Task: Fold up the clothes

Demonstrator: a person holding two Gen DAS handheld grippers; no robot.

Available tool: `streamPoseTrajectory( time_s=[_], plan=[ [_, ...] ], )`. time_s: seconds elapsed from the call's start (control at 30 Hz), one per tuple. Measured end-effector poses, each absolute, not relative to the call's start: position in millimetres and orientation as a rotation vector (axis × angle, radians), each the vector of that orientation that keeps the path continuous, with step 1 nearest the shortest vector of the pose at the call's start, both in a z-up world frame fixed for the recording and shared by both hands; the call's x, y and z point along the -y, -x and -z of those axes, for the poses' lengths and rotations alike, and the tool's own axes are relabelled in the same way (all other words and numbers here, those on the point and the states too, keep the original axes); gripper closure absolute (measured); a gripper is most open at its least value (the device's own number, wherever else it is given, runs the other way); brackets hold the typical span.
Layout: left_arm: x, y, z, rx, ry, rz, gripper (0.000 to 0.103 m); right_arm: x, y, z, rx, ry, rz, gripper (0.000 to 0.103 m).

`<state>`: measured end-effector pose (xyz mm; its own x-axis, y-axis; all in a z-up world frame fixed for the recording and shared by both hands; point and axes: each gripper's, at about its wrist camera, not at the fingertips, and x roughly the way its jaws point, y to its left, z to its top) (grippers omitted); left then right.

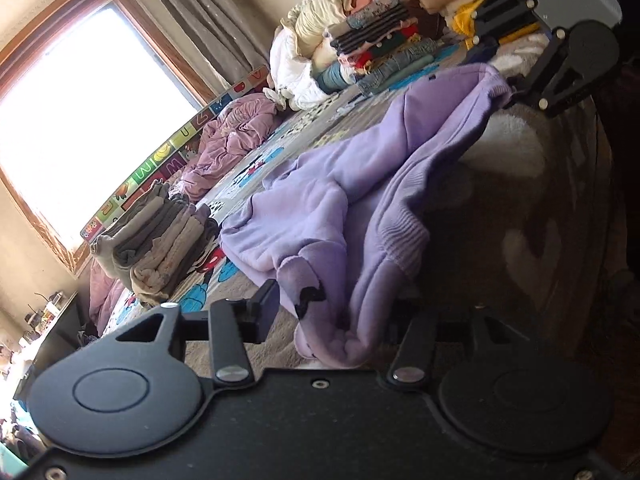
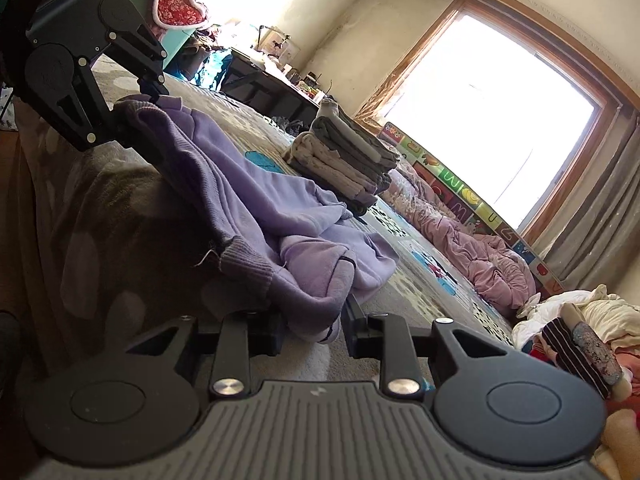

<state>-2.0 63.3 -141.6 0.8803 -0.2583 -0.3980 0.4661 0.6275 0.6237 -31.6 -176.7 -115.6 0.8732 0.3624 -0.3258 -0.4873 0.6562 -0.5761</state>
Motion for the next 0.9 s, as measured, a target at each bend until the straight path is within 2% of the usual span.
streamPoseTrajectory(
  time_s=[0.03, 0.17, 0.33, 0.37, 0.47, 0.5, 0.6, 0.83, 0.9],
  plan=[
    [-65, 0, 145, -0.298, -0.798, 0.43, 0.049, 177, 30, 119, -0.19, 0.707, -0.489, 0.063],
    [-72, 0, 154, -0.335, -0.816, 0.455, 0.049, 172, 19, 136, -0.245, 0.725, -0.513, 0.064],
    [-88, 5, 154, -0.343, -0.776, 0.446, 0.051, 175, 16, 139, -0.262, 0.686, -0.534, 0.076],
    [-87, 5, 153, -0.327, -0.77, 0.458, 0.054, 175, 16, 137, -0.256, 0.679, -0.537, 0.076],
    [-82, 2, 153, -0.312, -0.768, 0.501, 0.076, 178, 14, 134, -0.247, 0.655, -0.537, 0.077],
    [-80, 0, 153, -0.313, -0.768, 0.517, 0.079, 180, 14, 133, -0.246, 0.643, -0.54, 0.077],
    [-85, -10, 135, -0.287, -0.61, 0.557, 0.08, 184, 13, 125, -0.235, 0.596, -0.555, 0.086],
    [-99, -33, 102, -0.208, -0.319, 0.58, 0.08, 206, 3, 91, -0.207, 0.379, -0.563, 0.088],
    [-99, -44, 96, -0.212, -0.249, 0.587, 0.085, 212, -6, 85, -0.217, 0.316, -0.578, 0.089]
  ],
)
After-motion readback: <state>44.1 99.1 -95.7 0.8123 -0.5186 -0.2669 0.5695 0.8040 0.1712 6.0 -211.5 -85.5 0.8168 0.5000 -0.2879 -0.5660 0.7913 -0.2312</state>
